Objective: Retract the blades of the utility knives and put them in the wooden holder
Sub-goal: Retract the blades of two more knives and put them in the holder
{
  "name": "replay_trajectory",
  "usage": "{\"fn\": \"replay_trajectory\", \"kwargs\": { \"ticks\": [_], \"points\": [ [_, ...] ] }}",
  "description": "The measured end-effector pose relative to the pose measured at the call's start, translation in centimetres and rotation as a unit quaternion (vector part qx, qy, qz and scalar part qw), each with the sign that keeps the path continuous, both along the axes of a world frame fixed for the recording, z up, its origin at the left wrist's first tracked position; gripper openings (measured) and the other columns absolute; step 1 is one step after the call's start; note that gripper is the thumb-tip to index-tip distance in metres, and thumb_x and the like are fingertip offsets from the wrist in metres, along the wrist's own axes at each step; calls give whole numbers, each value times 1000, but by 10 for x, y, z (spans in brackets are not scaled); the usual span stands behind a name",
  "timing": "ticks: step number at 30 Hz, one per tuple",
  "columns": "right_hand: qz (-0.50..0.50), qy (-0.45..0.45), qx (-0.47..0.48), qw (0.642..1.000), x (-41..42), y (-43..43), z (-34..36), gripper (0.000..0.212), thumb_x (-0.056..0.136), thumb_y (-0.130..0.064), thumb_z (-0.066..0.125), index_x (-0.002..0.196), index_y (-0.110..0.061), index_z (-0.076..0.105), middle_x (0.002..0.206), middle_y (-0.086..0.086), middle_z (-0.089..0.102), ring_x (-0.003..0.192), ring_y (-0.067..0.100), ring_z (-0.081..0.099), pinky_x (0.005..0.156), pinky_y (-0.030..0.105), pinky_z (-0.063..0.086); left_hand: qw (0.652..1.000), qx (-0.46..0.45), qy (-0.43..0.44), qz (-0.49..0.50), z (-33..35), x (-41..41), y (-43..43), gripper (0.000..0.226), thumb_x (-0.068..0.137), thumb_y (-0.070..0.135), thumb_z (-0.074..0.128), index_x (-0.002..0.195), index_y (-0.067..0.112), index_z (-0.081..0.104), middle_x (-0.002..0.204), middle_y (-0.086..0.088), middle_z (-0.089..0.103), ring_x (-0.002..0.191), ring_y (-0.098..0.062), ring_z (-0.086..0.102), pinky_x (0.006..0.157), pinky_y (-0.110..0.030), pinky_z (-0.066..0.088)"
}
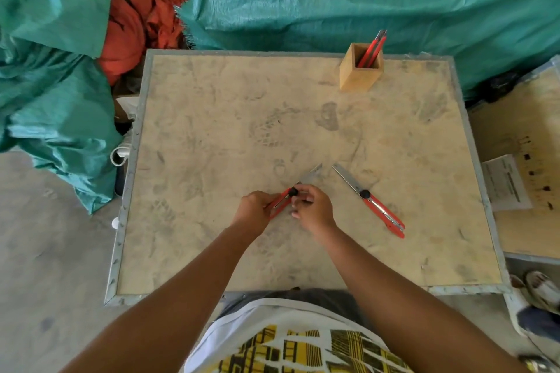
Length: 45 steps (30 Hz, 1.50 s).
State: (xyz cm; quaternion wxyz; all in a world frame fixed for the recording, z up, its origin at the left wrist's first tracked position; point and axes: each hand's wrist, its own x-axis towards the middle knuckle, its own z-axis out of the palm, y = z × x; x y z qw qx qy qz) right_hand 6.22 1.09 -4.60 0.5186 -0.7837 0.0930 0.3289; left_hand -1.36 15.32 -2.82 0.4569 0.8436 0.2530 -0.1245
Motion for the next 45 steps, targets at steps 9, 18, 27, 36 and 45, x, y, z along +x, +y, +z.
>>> {"fn": "replay_trajectory", "kwargs": {
  "ticks": [9, 18, 27, 36, 45],
  "points": [
    [-10, -7, 113, 993, 27, -17, 51, 23, 94, 1, 66, 116, -4, 68, 114, 17, 72, 93, 27, 76, 72, 33, 65, 994, -98, -29, 46, 34, 2, -16, 45, 84, 7, 68, 124, 29, 67, 110, 5, 72, 95, -10, 67, 75, -18, 54],
    [76, -104, 159, 979, 78, -60, 121, 26, 94, -1, 67, 117, -10, 72, 112, 10, 75, 89, 22, 79, 79, 36, 65, 980, -172, -96, 20, 99, 20, -59, 70, 86, 3, 70, 136, 47, 49, 107, 7, 71, 88, -15, 70, 68, -20, 57],
    [173, -200, 146, 953, 107, -115, 162, 25, 88, -9, 76, 112, -17, 78, 107, 2, 78, 88, 14, 77, 73, 37, 66, 953, -213, -182, 113, 137, 38, -124, 59, 83, -6, 70, 122, 37, 65, 92, 10, 75, 66, -7, 61, 66, -29, 60],
    [352, -281, 90, 888, 118, -151, 181, 26, 81, -14, 83, 106, -21, 81, 109, -11, 72, 98, 4, 68, 80, 11, 51, 926, -246, -214, 190, 158, 46, -156, 44, 85, -4, 69, 117, 27, 71, 89, -4, 78, 78, -15, 69, 73, -32, 56],
    [370, -320, 81, 868, 121, -142, 195, 30, 84, -20, 81, 111, -32, 78, 113, -11, 67, 93, 9, 63, 70, 17, 51, 912, -295, -230, 169, 172, 56, -141, 44, 86, -1, 69, 114, 32, 71, 100, 4, 78, 83, -14, 68, 73, -28, 56]
  ]
}}
